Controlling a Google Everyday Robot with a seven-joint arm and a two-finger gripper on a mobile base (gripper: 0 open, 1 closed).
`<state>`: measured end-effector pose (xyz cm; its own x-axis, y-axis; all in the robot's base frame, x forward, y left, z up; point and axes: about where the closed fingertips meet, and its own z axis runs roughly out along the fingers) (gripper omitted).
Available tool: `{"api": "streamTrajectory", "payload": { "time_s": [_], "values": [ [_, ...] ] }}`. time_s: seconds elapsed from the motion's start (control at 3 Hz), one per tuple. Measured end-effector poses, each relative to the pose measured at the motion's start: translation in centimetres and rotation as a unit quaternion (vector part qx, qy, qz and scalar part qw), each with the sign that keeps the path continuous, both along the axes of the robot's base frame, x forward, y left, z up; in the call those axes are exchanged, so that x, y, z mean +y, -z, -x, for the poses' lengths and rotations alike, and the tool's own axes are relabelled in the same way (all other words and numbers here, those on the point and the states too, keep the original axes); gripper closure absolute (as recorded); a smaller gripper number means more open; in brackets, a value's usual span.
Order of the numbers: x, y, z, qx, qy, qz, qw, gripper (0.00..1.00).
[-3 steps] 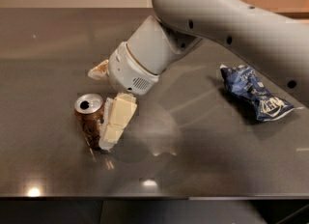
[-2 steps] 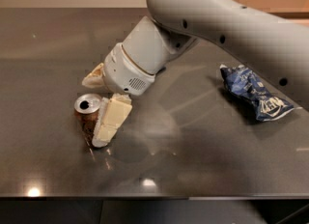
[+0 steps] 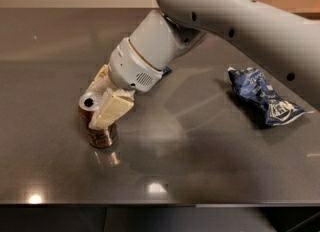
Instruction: Pick orange can
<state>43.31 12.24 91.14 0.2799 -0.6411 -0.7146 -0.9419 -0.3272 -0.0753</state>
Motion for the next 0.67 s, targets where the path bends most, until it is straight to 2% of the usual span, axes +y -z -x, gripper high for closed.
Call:
{"api": "streamTrajectory", "payload": {
  "time_s": [0.33, 0.67],
  "values": [
    [-1.0, -2.2, -0.6, 0.005, 0.002, -0.012, 0.9999, 0.87],
    [-2.4, -5.2, -1.0, 0.005, 0.006, -0.029, 0.9995, 1.0]
  ]
}}
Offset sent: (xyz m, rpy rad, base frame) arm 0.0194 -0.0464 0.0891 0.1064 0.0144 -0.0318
